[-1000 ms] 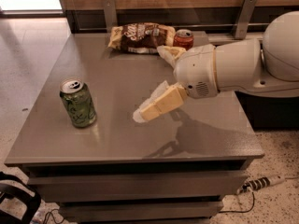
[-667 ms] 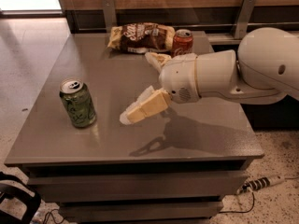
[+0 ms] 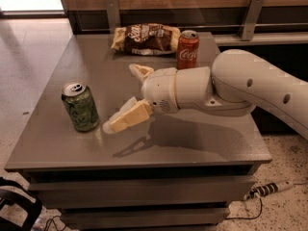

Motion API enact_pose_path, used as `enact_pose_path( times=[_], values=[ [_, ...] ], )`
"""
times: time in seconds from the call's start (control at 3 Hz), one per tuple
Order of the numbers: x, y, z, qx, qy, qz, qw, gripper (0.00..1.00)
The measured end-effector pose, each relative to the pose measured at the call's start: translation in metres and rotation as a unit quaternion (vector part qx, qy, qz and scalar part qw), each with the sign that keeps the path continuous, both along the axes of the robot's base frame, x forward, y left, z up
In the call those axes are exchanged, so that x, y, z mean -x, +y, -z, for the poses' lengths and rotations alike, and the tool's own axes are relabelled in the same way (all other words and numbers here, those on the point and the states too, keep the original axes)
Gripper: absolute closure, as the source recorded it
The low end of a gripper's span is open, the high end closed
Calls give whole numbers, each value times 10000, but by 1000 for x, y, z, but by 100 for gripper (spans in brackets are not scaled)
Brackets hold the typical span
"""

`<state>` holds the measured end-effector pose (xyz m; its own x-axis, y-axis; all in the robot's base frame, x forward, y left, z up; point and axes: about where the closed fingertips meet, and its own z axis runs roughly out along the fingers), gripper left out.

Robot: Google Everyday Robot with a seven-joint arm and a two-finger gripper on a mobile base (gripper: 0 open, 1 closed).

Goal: Pick green can

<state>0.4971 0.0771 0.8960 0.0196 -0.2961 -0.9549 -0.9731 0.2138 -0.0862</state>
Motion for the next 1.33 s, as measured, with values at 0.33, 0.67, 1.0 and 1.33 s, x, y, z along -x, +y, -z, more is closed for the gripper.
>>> enact_pose_path(
  times=[0.33, 0.67, 1.0, 1.33],
  values=[
    [-3, 26, 11, -148, 108, -262, 9995, 0],
    [-5, 51, 17, -255, 184, -536, 9981, 0],
    [-7, 71, 21, -337, 271, -728, 9964, 0],
    [-8, 85, 22, -451, 294, -856, 9949, 0]
  ],
)
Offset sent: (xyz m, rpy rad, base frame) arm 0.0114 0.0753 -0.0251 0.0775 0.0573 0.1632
